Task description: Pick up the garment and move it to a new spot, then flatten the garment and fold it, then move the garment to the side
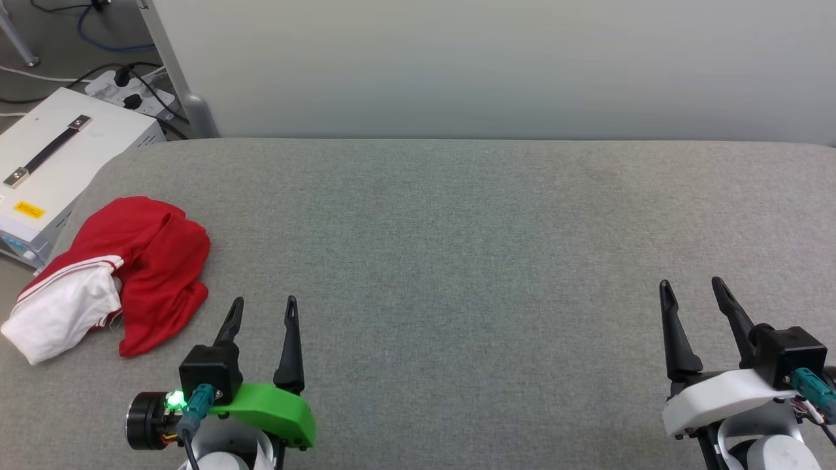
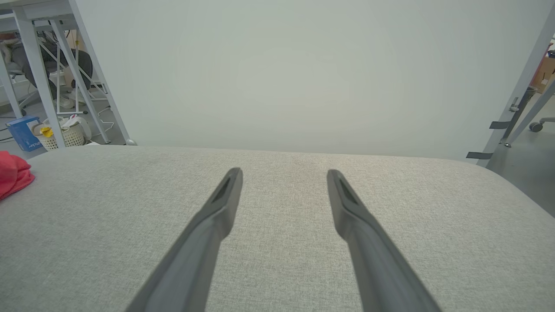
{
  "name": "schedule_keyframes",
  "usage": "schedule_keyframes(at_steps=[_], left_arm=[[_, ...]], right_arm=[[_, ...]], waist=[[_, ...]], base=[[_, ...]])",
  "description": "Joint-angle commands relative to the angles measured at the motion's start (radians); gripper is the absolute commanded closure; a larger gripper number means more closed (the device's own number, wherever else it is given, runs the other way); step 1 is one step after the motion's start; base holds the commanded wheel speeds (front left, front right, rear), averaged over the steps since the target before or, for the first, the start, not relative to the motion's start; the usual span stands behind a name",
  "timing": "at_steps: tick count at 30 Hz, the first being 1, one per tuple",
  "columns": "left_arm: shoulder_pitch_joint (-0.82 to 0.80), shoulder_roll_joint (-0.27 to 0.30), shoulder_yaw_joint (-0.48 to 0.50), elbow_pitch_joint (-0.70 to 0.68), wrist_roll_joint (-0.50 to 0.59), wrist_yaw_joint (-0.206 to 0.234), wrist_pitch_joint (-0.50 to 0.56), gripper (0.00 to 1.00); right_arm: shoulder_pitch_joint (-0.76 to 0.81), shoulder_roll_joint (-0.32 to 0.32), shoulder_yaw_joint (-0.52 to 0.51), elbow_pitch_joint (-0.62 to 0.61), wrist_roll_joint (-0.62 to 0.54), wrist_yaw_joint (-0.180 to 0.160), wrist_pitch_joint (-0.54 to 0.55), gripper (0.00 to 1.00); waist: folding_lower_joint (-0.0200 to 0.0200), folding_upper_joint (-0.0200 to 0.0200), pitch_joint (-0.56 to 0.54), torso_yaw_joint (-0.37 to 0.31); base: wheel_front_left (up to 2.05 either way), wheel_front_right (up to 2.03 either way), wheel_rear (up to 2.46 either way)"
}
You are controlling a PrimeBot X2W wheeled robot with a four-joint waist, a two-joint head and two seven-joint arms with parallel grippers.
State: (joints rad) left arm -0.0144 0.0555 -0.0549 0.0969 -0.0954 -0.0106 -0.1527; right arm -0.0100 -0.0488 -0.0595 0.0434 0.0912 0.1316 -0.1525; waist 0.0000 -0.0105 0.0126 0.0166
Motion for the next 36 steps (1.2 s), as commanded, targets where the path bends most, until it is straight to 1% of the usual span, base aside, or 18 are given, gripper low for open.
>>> schedule_keyframes(at_steps=[1, 10, 17, 23, 36], left_arm=[[0.024, -0.003, -0.002, 0.006, -0.004, -0.003, -0.01, 0.0], [0.027, -0.004, -0.013, 0.017, -0.014, -0.001, -0.029, 0.0], [0.028, -0.004, -0.011, 0.03, -0.015, 0.0, -0.043, 0.0], [0.025, -0.004, -0.005, 0.042, -0.016, 0.002, -0.056, 0.0], [0.04, -0.005, -0.002, 0.059, -0.006, -0.005, -0.083, 0.0]], right_arm=[[-0.003, -0.001, -0.003, 0.005, 0.006, -0.001, -0.012, 0.0], [0.0, -0.001, -0.001, 0.008, 0.0, -0.001, -0.03, 0.0], [0.005, -0.001, 0.011, 0.013, -0.028, -0.001, -0.044, 0.0], [0.012, -0.001, 0.044, 0.03, -0.029, -0.001, -0.057, 0.0], [0.016, -0.001, 0.084, 0.046, -0.018, -0.001, -0.083, 0.0]], waist=[[0.0, 0.0065, -0.001, 0.001], [0.0, 0.0073, -0.002, 0.017], [0.0, 0.0079, 0.002, 0.059], [0.0, 0.0084, 0.0, 0.13], [0.0, 0.0095, -0.015, 0.329]], base=[[0.0, 0.0, 0.0], [0.0, 0.0, 0.0], [0.0, 0.0, 0.0], [0.0, 0.0, 0.0], [0.0, 0.0, 0.0]])
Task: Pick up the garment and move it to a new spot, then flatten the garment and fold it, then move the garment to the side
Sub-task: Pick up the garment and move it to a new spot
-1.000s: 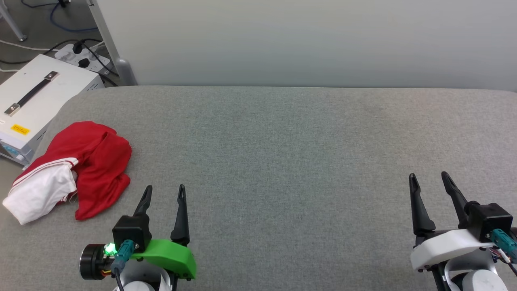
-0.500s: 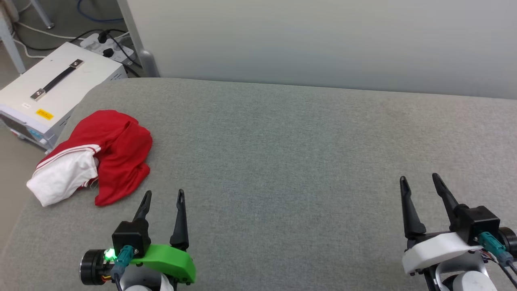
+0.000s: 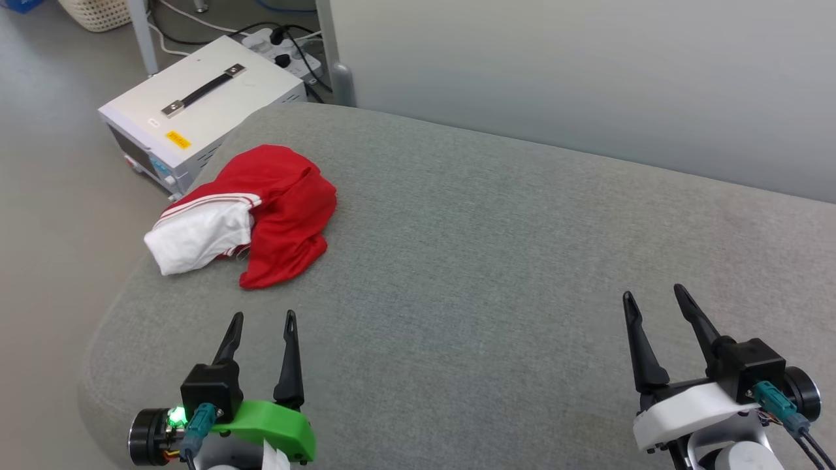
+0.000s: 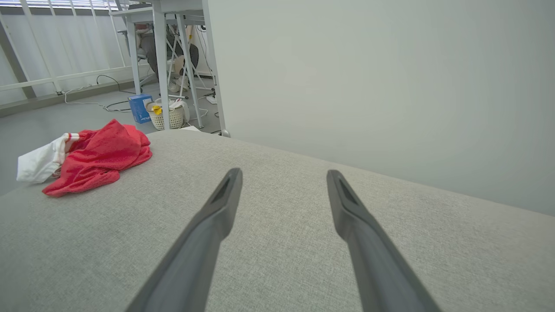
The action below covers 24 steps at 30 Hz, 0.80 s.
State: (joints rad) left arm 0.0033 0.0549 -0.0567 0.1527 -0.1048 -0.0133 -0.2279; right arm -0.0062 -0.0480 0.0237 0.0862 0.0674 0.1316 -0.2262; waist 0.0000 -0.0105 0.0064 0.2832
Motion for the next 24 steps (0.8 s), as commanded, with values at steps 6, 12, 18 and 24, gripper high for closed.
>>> schedule_keyframes(at_steps=[6, 12, 18, 24], left_arm=[[0.03, -0.004, -0.002, 0.004, 0.003, -0.006, -0.02, 0.0], [0.033, -0.005, -0.009, 0.007, -0.003, -0.011, -0.032, 0.0], [0.034, -0.005, -0.017, 0.01, -0.007, -0.017, -0.034, 0.0], [0.032, -0.005, -0.021, 0.004, -0.017, -0.022, -0.034, 0.0]], right_arm=[[0.017, -0.002, 0.011, 0.012, 0.015, -0.001, -0.022, 0.0], [0.018, -0.002, 0.025, 0.02, 0.021, -0.001, -0.034, 0.0], [0.017, -0.002, 0.03, 0.024, 0.024, -0.001, -0.036, 0.0], [0.009, -0.002, 0.031, 0.023, 0.024, -0.001, -0.036, 0.0]], waist=[[0.0, 0.01, -0.011, 0.138], [0.0, 0.0105, -0.007, 0.202], [0.0, 0.0105, -0.005, 0.235], [0.0, 0.0105, 0.002, 0.237]], base=[[0.0, 0.0, 0.0], [0.0, 0.0, 0.0], [0.0, 0.0, 0.0], [0.0, 0.0, 0.0]])
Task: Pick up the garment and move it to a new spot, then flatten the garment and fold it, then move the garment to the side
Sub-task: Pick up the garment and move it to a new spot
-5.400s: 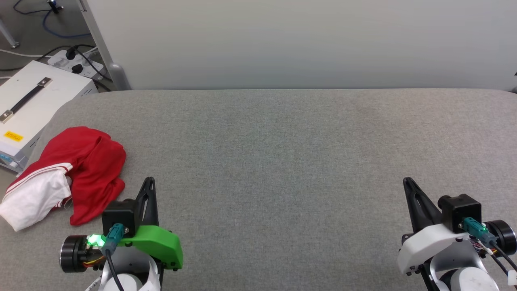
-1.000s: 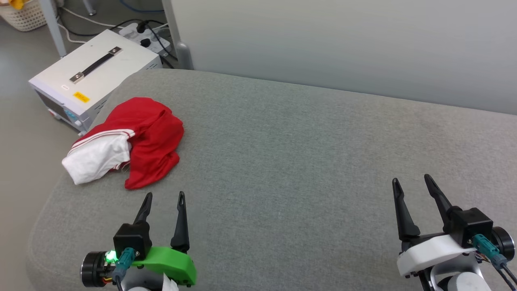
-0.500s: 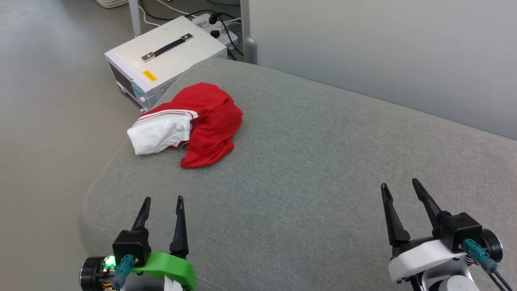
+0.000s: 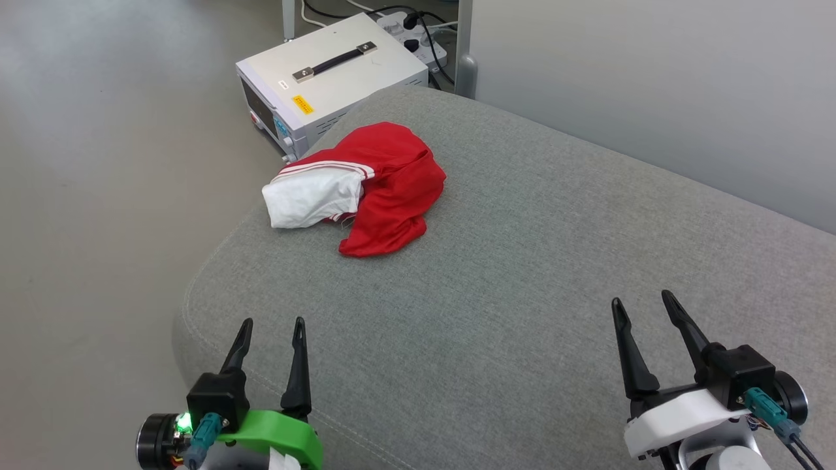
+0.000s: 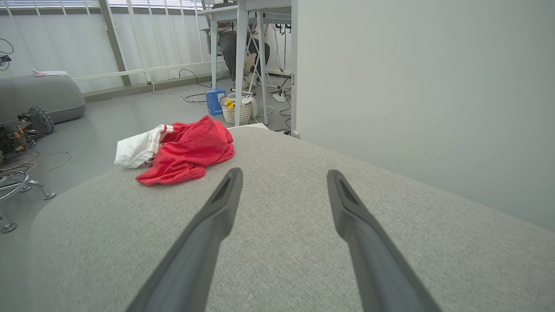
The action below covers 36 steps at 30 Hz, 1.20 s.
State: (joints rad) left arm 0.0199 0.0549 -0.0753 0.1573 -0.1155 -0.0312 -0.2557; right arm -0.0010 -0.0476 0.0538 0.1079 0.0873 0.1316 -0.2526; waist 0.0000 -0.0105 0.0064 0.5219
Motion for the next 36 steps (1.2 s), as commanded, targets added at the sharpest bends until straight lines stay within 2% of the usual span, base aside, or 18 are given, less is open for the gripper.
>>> schedule_keyframes(at_steps=[1, 8, 12, 16, 19, 23, 26, 30, 36], left_arm=[[0.015, -0.005, -0.002, -0.003, -0.008, -0.004, -0.006, 0.0], [-0.014, -0.005, -0.007, 0.018, -0.078, -0.019, -0.006, 0.0], [-0.076, -0.001, -0.004, 0.039, -0.084, -0.053, -0.006, 0.0], [-0.193, 0.035, -0.008, 0.103, -0.107, -0.082, -0.006, 0.0], [-0.304, 0.077, -0.034, 0.136, -0.146, -0.094, 0.044, 0.0], [-0.464, 0.176, -0.098, 0.168, -0.248, -0.099, 0.207, 0.0], [-0.564, 0.29, -0.19, 0.17, -0.37, -0.099, 0.373, 0.0], [-0.665, 0.437, -0.271, 0.167, -0.495, -0.099, 0.543, 0.0], [-0.782, 0.581, -0.341, 0.221, -0.612, -0.099, 0.705, 0.0]], right_arm=[[0.003, -0.003, 0.001, 0.001, 0.004, -0.001, -0.009, 0.0], [-0.017, -0.003, -0.001, -0.008, -0.016, -0.001, -0.009, 0.0], [-0.038, -0.003, -0.002, -0.015, -0.034, -0.001, -0.009, 0.0], [-0.065, -0.003, -0.003, -0.026, -0.058, -0.001, -0.009, 0.0], [-0.091, -0.003, -0.011, -0.036, -0.073, -0.001, -0.009, 0.0], [-0.126, -0.003, -0.01, -0.05, -0.091, -0.001, -0.009, 0.0], [-0.148, -0.003, 0.0, -0.059, -0.102, -0.001, -0.009, 0.0], [-0.167, -0.003, 0.0, -0.076, -0.099, -0.001, -0.009, 0.0], [-0.196, -0.003, 0.02, -0.082, -0.108, -0.001, -0.009, 0.0]], waist=[[0.0, 0.0105, 0.004, -0.005], [0.0, 0.0105, 0.051, -0.043], [0.0, 0.0105, 0.1, -0.083], [0.0, 0.0105, 0.168, -0.136], [0.0, 0.0105, 0.225, -0.175], [0.0, 0.0105, 0.304, -0.229], [0.0, 0.0105, 0.354, -0.269], [0.0, 0.0105, 0.407, -0.307], [0.0, 0.0105, 0.466, -0.356]], base=[[0.0, 0.0, 0.0], [0.0, 0.0, 0.0], [0.0, 0.0, 0.0], [0.0, 0.0, 0.0], [0.0, 0.0, 0.0], [0.0, 0.0, 0.0], [0.0, 0.0, 0.0], [0.0, 0.0, 0.0], [0.0, 0.0, 0.0]])
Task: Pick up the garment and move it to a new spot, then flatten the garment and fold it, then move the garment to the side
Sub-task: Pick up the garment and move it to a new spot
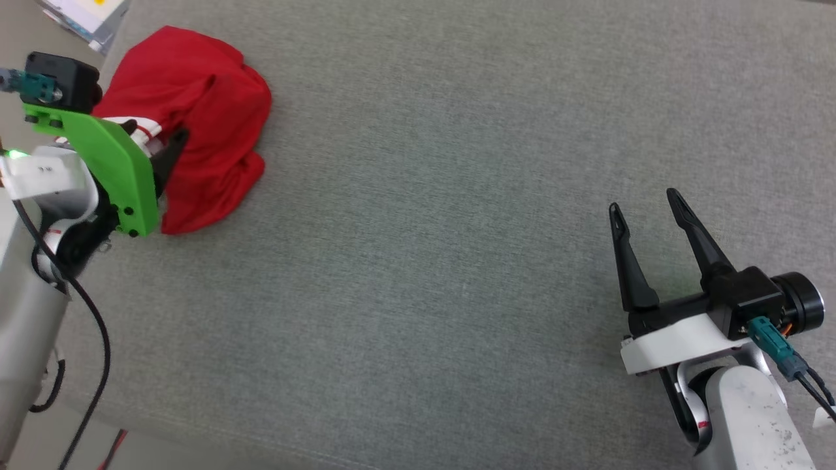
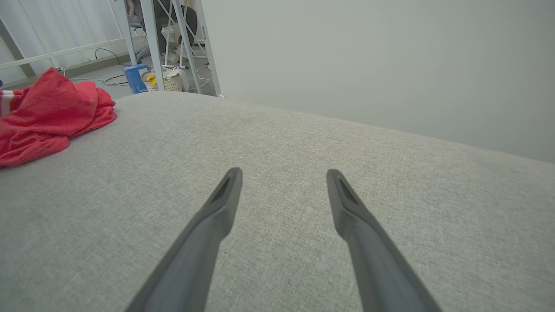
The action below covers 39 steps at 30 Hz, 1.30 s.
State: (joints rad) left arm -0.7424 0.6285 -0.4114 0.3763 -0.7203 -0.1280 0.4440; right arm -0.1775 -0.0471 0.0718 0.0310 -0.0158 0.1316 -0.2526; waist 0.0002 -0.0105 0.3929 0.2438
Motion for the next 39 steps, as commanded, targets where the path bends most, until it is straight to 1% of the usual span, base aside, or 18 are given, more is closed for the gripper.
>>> schedule_keyframes(at_steps=[1, 5, 8, 15, 16, 17, 20, 22, 28, 31, 33, 36, 39], left_arm=[[-0.035, 0.02, -0.011, 0.008, -0.02, -0.003, 0.019, 0.0], [-0.096, 0.061, -0.037, 0.053, -0.069, -0.003, 0.083, 0.0], [-0.13, 0.074, -0.051, 0.1, -0.096, -0.003, 0.113, 0.0], [-0.168, 0.079, -0.073, 0.211, -0.127, -0.003, 0.094, 0.0], [-0.17, 0.08, -0.076, 0.225, -0.126, -0.003, 0.08, 0.63], [-0.172, 0.079, -0.078, 0.235, -0.125, -0.003, 0.065, 1.0], [-0.171, 0.077, -0.089, 0.253, -0.13, -0.003, 0.022, 1.0], [-0.169, 0.089, -0.104, 0.245, -0.114, -0.003, -0.026, 1.0], [-0.152, 0.091, -0.102, 0.194, -0.119, -0.003, -0.174, 1.0], [-0.151, 0.104, -0.092, 0.14, -0.089, 0.001, -0.269, 1.0], [-0.144, 0.101, -0.085, 0.09, -0.075, 0.01, -0.322, 1.0], [-0.131, 0.095, -0.081, 0.0, -0.063, 0.024, -0.366, 1.0], [-0.117, 0.092, -0.081, -0.096, -0.049, 0.048, -0.39, 1.0]], right_arm=[[-0.025, -0.003, 0.004, -0.007, -0.006, -0.001, -0.009, 0.0], [-0.045, -0.003, 0.011, -0.02, -0.006, -0.001, -0.009, 0.0], [-0.052, -0.003, 0.013, -0.028, -0.004, -0.001, -0.009, 0.0], [-0.066, -0.003, 0.022, -0.032, -0.005, -0.001, -0.009, 0.0], [-0.068, -0.003, 0.022, -0.031, -0.004, -0.001, -0.009, 0.0], [-0.068, -0.003, 0.023, -0.029, -0.002, -0.001, -0.009, 0.0], [-0.064, -0.003, 0.022, -0.017, 0.005, -0.001, -0.009, 0.0], [-0.06, -0.003, 0.025, -0.009, 0.013, -0.001, -0.009, 0.0], [-0.028, -0.003, 0.024, 0.023, 0.031, -0.001, -0.009, 0.0], [-0.01, -0.003, 0.024, 0.037, 0.046, -0.001, -0.009, 0.0], [0.006, -0.003, 0.022, 0.049, 0.064, -0.001, -0.009, 0.0], [0.031, -0.003, 0.018, 0.068, 0.083, -0.001, -0.009, 0.0], [0.047, -0.003, 0.016, 0.073, 0.097, -0.001, -0.009, 0.0]], waist=[[-0.0002, 0.0105, 0.089, -0.084], [-0.0002, 0.0105, 0.124, -0.105], [-0.0002, 0.0105, 0.146, -0.115], [-0.0002, 0.0105, 0.178, -0.132], [-0.0002, 0.0105, 0.177, -0.135], [-0.0002, 0.0105, 0.173, -0.136], [-0.0002, 0.0105, 0.15, -0.137], [-0.0002, 0.0105, 0.127, -0.138], [-0.0002, 0.0105, 0.013, -0.125], [-0.0002, 0.0105, -0.05, -0.123], [-0.0002, 0.0105, -0.095, -0.121], [-0.0002, 0.0105, -0.153, -0.119], [-0.0002, 0.0105, -0.203, -0.128]], base=[[0.0, 0.0, 0.0], [0.0, 0.0, 0.0], [0.0, 0.0, 0.0], [0.0, 0.0, 0.0], [0.0, 0.0, 0.0], [0.0, 0.0, 0.0], [0.0, 0.0, 0.0], [0.0, 0.0, 0.0], [0.0, 0.0, 0.0], [0.0, 0.0, 0.0], [0.0, 0.0, 0.0], [0.0, 0.0, 0.0], [0.0, 0.0, 0.0]])
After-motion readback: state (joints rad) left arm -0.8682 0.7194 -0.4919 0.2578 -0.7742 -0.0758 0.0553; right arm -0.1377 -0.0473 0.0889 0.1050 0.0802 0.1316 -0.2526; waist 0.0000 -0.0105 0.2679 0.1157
